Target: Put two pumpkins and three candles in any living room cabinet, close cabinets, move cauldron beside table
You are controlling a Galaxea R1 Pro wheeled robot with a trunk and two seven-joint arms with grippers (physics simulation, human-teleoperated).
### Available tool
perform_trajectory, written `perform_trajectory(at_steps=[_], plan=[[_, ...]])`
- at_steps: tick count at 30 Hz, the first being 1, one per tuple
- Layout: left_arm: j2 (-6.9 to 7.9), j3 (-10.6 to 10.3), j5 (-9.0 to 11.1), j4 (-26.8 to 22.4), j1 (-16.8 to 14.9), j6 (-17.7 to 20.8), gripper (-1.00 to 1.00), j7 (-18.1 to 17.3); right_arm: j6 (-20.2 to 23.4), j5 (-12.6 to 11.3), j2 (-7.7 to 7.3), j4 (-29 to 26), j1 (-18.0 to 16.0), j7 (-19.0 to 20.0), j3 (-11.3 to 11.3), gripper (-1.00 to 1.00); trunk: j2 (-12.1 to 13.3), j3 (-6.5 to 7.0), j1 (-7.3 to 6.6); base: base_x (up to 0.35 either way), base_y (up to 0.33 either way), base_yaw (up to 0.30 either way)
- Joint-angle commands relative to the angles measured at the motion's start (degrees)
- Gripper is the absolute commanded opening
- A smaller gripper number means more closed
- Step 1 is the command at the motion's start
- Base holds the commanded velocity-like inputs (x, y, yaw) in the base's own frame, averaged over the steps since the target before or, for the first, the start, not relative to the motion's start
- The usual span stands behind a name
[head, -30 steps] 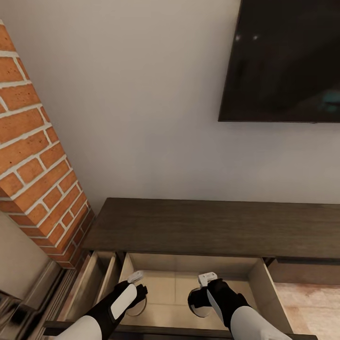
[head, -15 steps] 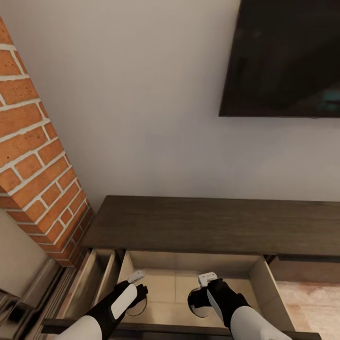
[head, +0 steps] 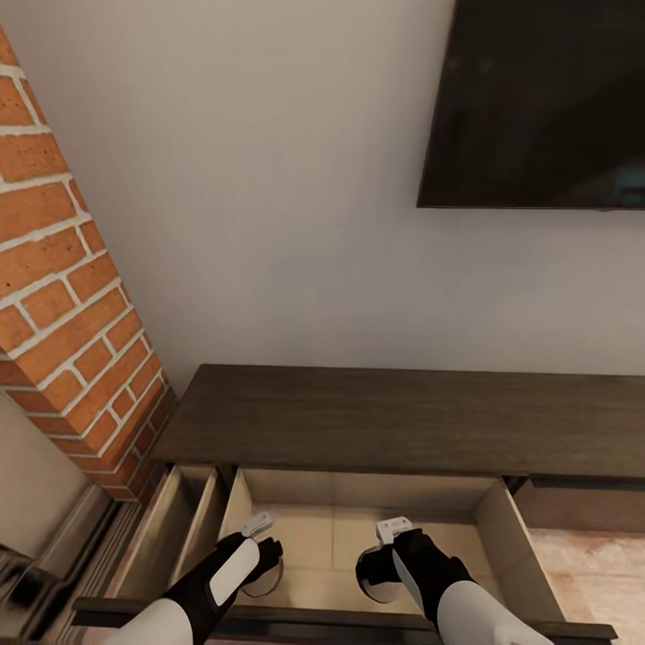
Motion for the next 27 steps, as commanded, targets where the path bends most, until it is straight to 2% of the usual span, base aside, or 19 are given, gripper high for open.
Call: perform_trajectory(at_steps=[1, 12, 19, 27], plan=[[0.05, -0.36, 0.32, -0.11, -0.03, 0.09, -1.0, 0.43, 0.33, 0.54, 0.05, -0.15, -0.01, 0.35, -0.37, -1.0, -0.44, -0.23, 0.22, 0.0, 0.0, 0.0], [0.14, -0.27, 0.32, -0.11, -0.03, 0.09, -1.0, 0.41, 0.35, 0.54, 0.05, -0.2, -0.01, 0.35, -0.37, -1.0, -4.85, -2.21, 2.63, 0.0, 0.0, 0.0], [0.17, -0.27, 0.32, -0.12, -0.04, 0.09, -1.0, 0.41, 0.35, 0.54, 0.05, -0.16, -0.01, 0.35, -0.37, -1.0, -4.85, -2.21, 2.63, 0.006, 0.0, 0.0], [0.15, -0.17, 0.49, -0.19, -0.06, 0.09, -1.0, 0.41, 0.37, 0.54, 0.05, -0.13, -0.01, 0.35, -0.37, -1.0, -4.85, -2.21, 2.63, 0.149, 0.0, 0.0]])
